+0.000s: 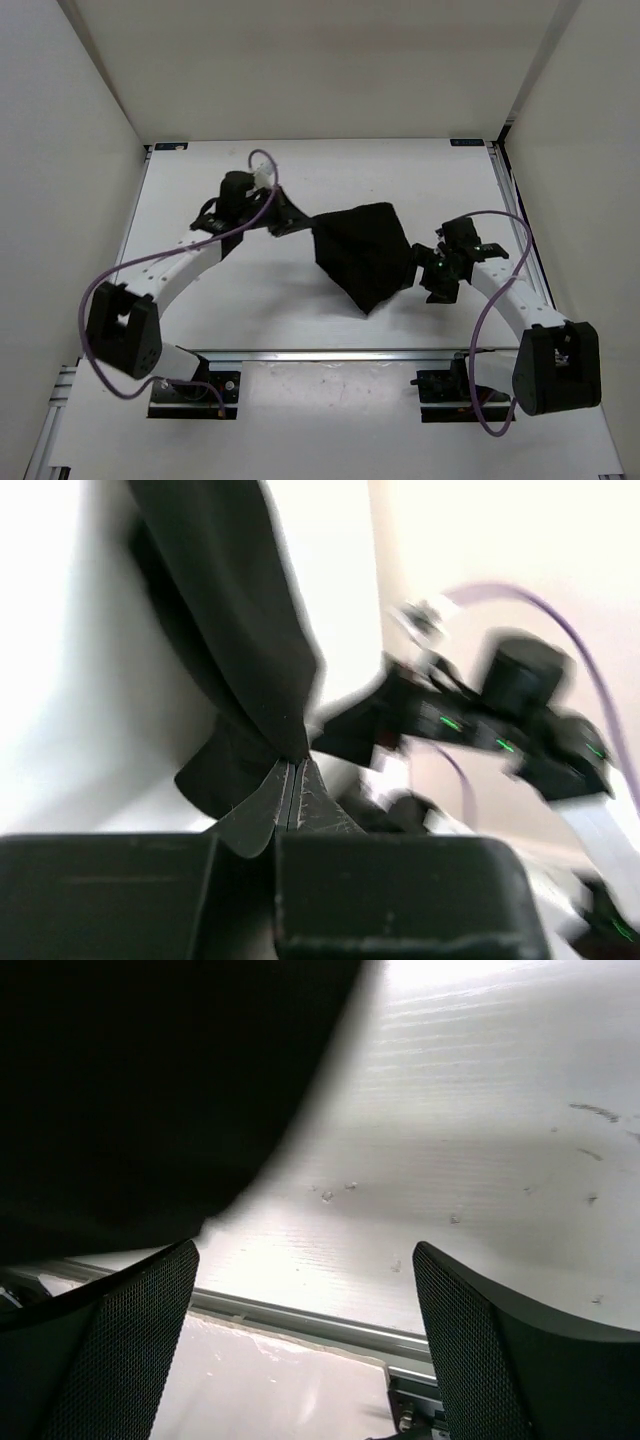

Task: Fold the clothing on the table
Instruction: Flatten the skirt out

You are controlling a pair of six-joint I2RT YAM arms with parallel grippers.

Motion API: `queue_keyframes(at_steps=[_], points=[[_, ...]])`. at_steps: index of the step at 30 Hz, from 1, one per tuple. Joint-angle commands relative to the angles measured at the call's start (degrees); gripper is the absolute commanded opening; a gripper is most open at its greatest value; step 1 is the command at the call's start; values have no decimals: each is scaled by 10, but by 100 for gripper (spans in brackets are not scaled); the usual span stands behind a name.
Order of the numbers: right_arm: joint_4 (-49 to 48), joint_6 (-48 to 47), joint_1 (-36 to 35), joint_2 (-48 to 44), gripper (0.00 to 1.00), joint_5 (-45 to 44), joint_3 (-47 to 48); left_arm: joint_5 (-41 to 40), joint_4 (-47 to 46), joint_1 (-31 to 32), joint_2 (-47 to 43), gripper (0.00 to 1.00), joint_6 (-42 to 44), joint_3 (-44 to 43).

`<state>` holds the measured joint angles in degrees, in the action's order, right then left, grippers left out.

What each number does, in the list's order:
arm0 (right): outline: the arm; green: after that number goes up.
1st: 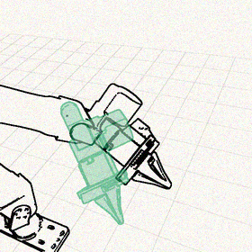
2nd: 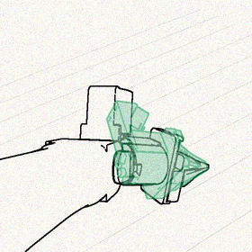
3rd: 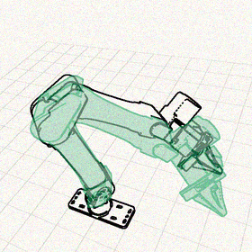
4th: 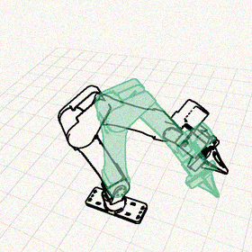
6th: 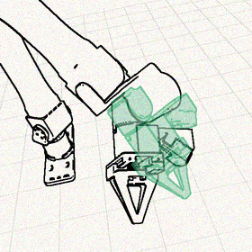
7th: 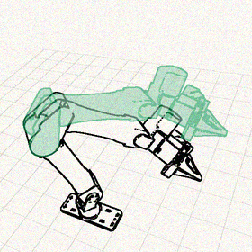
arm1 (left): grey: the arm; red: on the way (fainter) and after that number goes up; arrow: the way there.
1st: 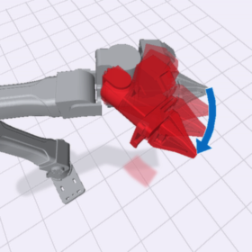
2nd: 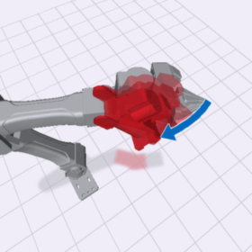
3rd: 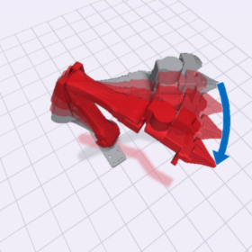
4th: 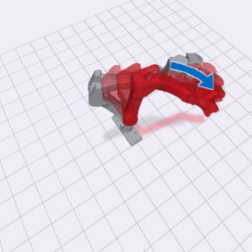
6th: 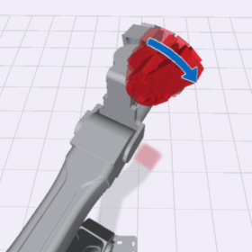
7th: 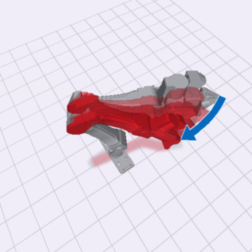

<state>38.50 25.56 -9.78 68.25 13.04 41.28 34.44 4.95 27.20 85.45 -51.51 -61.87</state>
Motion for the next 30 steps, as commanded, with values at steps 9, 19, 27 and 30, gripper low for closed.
queue_keyframes(at_steps=[9, 19, 27, 30], points=[[-19, 5, -56, 50, 92, 16, 78, -145, 77, -52, -143, 0, 97, 334], [-58, 19, -111, 154, 64, 74, 134, -173, 127, -87, -126, 0, 142, 252], [-84, 90, -140, 212, 36, 82, 124, -158, 117, -108, -113, 0, 138, 269], [-111, 120, -139, 215, 38, 103, 104, -161, 123, -104, -114, 0, 142, 273]])
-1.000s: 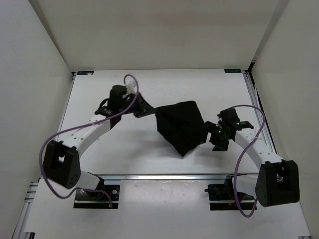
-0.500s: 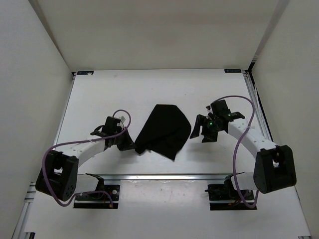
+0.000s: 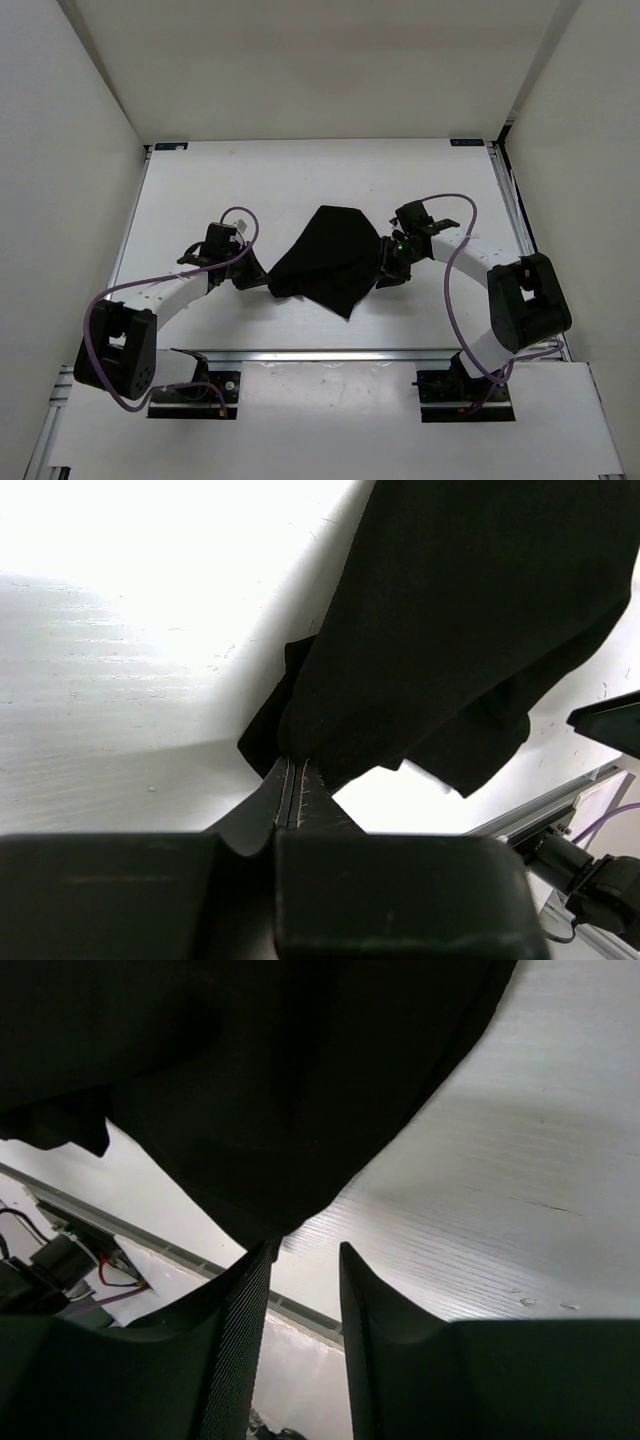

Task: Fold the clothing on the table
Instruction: Flatten the skirt out

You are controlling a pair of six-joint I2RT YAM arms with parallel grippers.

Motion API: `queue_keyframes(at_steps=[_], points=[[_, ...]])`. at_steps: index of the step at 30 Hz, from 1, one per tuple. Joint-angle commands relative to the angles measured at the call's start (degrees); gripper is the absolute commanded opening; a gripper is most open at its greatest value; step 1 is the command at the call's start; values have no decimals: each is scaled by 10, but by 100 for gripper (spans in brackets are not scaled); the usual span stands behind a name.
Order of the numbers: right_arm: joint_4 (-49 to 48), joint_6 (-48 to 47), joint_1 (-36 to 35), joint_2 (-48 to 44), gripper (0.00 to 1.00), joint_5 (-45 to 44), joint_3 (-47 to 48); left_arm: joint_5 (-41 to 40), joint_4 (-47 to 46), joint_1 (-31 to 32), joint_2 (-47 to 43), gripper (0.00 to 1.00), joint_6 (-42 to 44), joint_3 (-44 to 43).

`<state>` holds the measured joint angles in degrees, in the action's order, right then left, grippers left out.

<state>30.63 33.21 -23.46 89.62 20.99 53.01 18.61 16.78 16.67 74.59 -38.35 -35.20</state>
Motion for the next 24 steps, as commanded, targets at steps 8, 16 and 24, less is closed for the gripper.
queue_keyframes(at_steps=[8, 16, 24], points=[[-64, 103, 18, 21, 44, 32, -54, -1, 5, 5, -1, 0, 14, 0], [-130, 151, 21, 63, 37, 42, -66, 3, 0, 4, 3, 0, 13, 7], [-135, 144, -7, 129, 0, 43, -30, 8, -3, -1, 5, 0, 11, 8]])
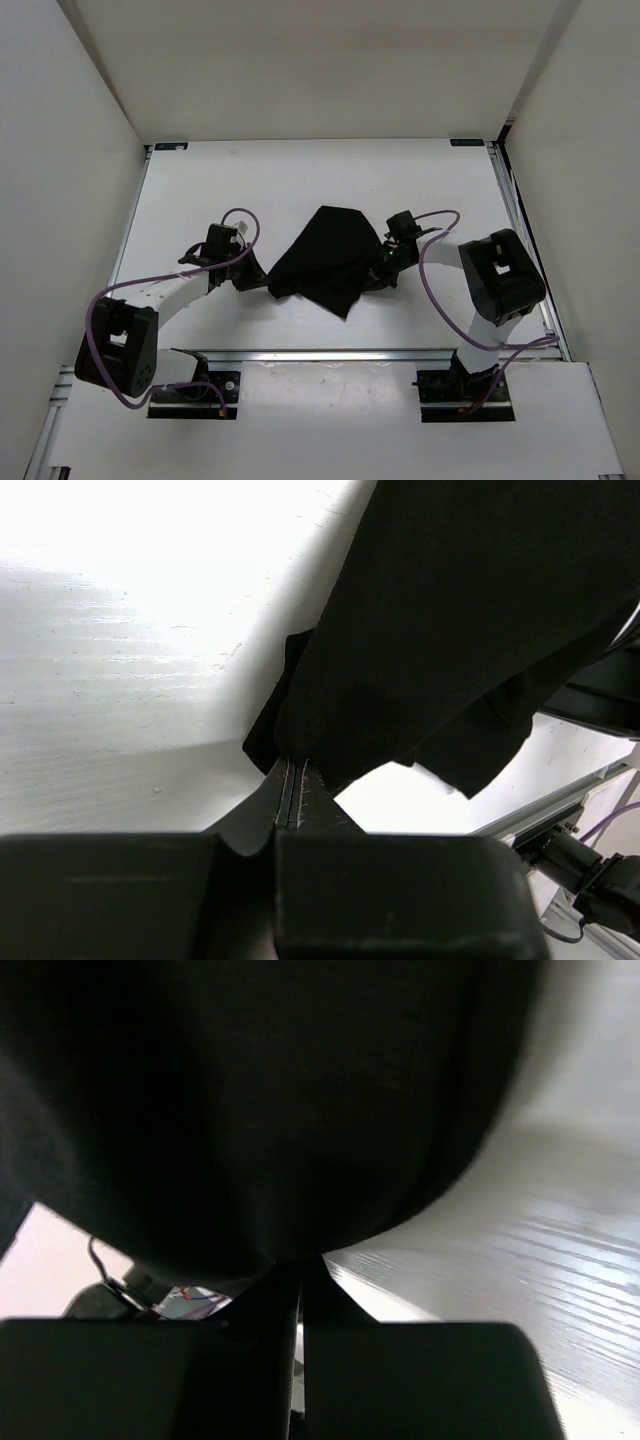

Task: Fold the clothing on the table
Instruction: Flatten the skirt out

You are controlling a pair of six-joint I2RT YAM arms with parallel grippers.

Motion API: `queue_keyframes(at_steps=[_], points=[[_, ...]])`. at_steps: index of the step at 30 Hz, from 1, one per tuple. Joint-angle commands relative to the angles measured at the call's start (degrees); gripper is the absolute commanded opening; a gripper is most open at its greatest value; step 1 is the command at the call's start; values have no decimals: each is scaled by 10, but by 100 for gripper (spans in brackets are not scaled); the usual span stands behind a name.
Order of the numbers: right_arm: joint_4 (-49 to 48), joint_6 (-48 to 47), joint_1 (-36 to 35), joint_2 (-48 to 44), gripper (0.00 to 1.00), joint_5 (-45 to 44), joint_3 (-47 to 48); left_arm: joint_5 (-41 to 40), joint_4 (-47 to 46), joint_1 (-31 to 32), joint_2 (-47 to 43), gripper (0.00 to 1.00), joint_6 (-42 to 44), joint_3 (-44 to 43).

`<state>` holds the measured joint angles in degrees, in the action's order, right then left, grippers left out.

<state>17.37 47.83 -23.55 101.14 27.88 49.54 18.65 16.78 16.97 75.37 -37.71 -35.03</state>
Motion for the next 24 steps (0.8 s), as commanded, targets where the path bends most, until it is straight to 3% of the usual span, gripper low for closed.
queue_keyframes(at_steps=[1, 9, 16, 19, 24], points=[[3, -19, 2, 4, 1, -24, 11, 10, -6, -6, -8, 0, 7, 12], [170, -120, 116, -117, 0, -163, 23, 21, -18, 3, -8, 0, 2, 14], [196, -173, 140, -97, 0, -205, 47, 41, -63, 19, 17, 0, -10, 50], [193, -176, 116, -97, 24, -194, 59, 59, -89, 22, 23, 0, -25, 64], [204, -182, 63, -142, 40, -207, 72, 59, -105, 32, 21, 0, -30, 73]])
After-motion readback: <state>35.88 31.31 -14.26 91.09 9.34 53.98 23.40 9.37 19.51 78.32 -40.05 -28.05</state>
